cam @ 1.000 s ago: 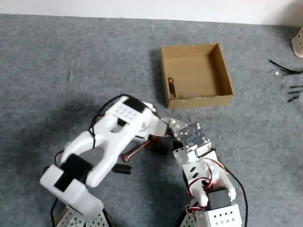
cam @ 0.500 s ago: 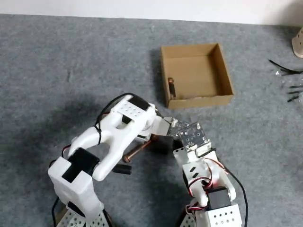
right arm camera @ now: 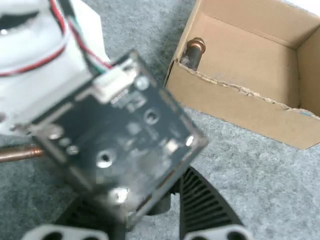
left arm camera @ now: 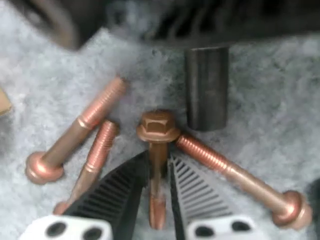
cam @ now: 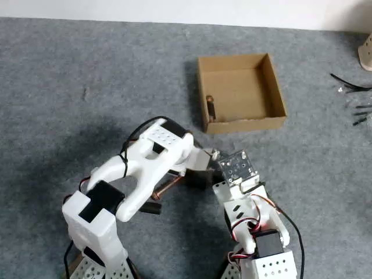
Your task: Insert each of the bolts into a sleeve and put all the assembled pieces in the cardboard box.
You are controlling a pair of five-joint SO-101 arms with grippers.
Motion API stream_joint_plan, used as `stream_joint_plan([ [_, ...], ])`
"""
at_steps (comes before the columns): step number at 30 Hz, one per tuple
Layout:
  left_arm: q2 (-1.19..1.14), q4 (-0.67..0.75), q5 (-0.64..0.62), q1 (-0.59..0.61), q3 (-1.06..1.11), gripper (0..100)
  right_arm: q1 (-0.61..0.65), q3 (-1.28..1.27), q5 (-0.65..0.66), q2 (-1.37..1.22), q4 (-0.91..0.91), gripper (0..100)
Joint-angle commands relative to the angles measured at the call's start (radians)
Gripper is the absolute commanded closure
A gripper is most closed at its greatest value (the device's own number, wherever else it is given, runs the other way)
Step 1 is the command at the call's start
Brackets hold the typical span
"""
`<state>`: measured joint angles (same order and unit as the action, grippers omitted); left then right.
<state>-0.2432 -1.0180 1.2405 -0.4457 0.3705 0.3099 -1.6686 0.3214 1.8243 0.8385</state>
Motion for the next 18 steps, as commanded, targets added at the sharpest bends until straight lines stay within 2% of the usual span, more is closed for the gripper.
stream_joint_plan([
  [1,0.031,0.006,-0.109,0.021,-0.048,99,-0.010,-0.018,-0.003,0.012,-0.035,99.4],
  [4,0.096,0.006,-0.207,0.021,-0.053,99,0.012,-0.016,-0.009,0.013,-0.036,99.4],
  [8,0.228,0.089,-0.377,0.022,0.001,99,0.085,-0.015,-0.011,0.013,-0.036,99.4],
  [14,0.544,0.269,-0.695,0.076,0.188,99,0.099,-0.010,-0.011,0.015,-0.038,99.4],
  [18,0.785,0.338,-0.827,0.097,0.351,99,0.099,-0.016,-0.012,0.015,-0.102,99.4],
])
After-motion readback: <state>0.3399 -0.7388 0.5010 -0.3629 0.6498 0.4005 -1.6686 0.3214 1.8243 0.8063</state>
